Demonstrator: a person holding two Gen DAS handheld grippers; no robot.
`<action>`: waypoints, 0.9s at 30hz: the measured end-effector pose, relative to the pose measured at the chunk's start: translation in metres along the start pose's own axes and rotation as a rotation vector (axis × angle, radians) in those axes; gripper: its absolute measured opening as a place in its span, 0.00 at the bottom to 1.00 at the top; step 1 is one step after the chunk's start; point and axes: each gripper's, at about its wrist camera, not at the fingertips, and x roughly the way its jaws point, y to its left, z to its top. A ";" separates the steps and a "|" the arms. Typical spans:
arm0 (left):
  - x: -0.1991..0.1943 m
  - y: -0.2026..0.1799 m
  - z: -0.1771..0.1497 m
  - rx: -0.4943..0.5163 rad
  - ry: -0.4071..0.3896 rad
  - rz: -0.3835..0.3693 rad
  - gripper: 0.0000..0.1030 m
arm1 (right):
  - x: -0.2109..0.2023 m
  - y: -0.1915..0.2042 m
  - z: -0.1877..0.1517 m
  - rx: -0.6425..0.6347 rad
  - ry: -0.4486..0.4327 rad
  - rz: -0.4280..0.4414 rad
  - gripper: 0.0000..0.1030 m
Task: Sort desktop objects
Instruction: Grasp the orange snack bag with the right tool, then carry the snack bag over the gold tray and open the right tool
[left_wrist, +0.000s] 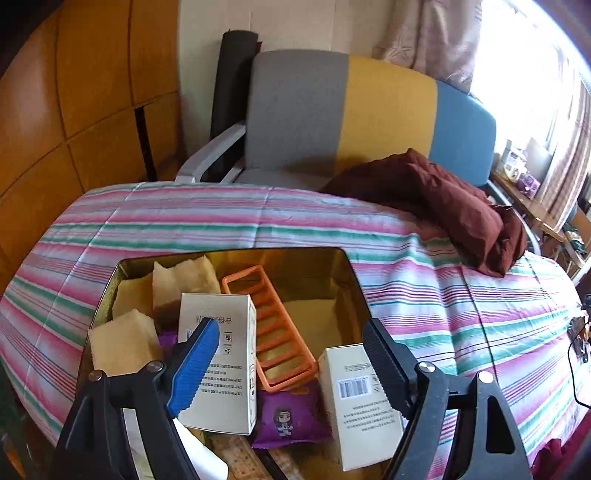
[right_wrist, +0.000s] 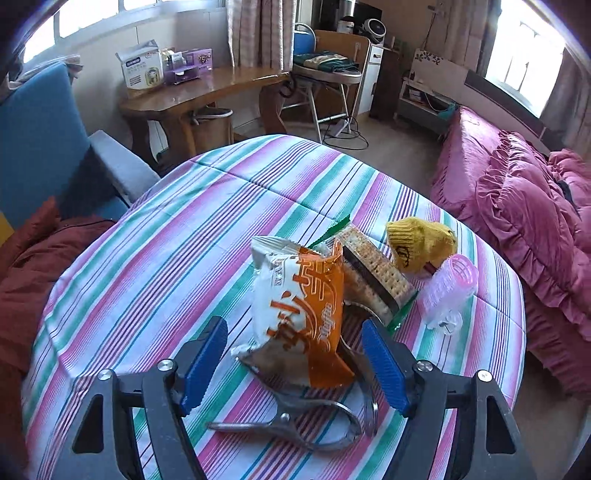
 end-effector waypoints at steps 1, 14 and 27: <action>0.003 -0.001 0.000 0.006 0.008 0.013 0.79 | 0.008 0.000 0.003 0.006 0.012 0.010 0.75; 0.009 -0.017 -0.002 0.050 0.037 0.033 0.79 | 0.040 0.016 -0.001 -0.072 0.003 0.003 0.57; -0.016 0.016 -0.015 0.050 0.034 0.124 0.79 | -0.095 0.158 -0.079 -0.493 -0.145 0.243 0.57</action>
